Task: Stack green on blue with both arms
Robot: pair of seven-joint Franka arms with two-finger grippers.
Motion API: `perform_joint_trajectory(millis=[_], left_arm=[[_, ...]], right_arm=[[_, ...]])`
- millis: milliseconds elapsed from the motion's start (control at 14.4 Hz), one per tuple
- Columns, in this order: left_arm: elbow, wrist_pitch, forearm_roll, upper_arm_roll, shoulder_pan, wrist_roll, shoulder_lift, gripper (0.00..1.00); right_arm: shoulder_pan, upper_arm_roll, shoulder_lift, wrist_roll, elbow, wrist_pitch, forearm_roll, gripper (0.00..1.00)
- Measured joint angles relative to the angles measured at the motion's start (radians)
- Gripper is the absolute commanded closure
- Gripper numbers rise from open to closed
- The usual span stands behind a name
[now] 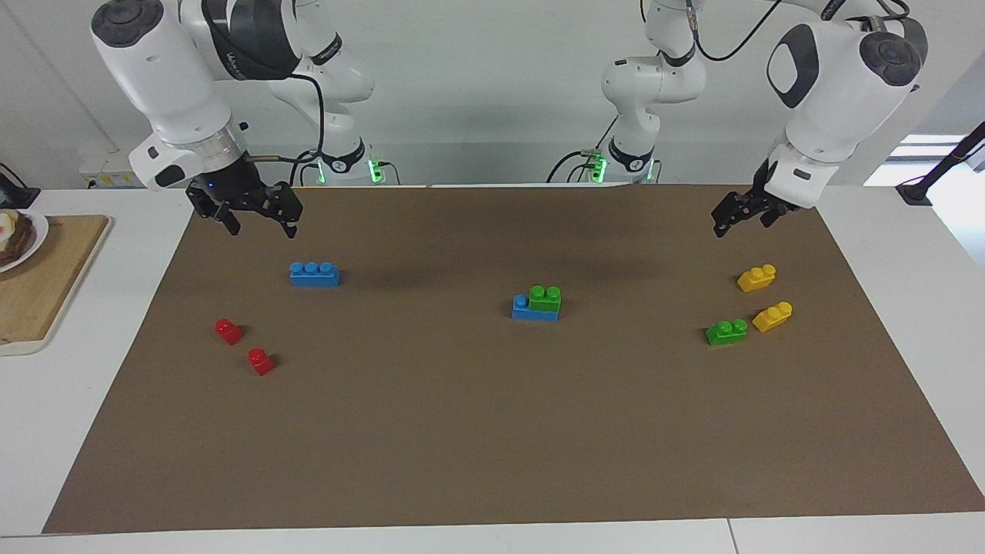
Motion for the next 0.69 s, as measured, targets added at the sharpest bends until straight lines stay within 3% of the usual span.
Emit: perform_joint_trajectory(millis=[208,693], left_arm=[[0.04,-0.025,0.0,0.001,0.001,0.025,0.038,0.0],[0.039,-0.03,0.0,-0.001,0.003,0.089,0.018,0.0]], right_arm=[[-0.011,0.0,-0.003,-0.011,0.0,-0.011,-0.002,0.0],[-0.025,0.0,-0.003,-0.012,0.0,-0.013,-0.03,0.0]])
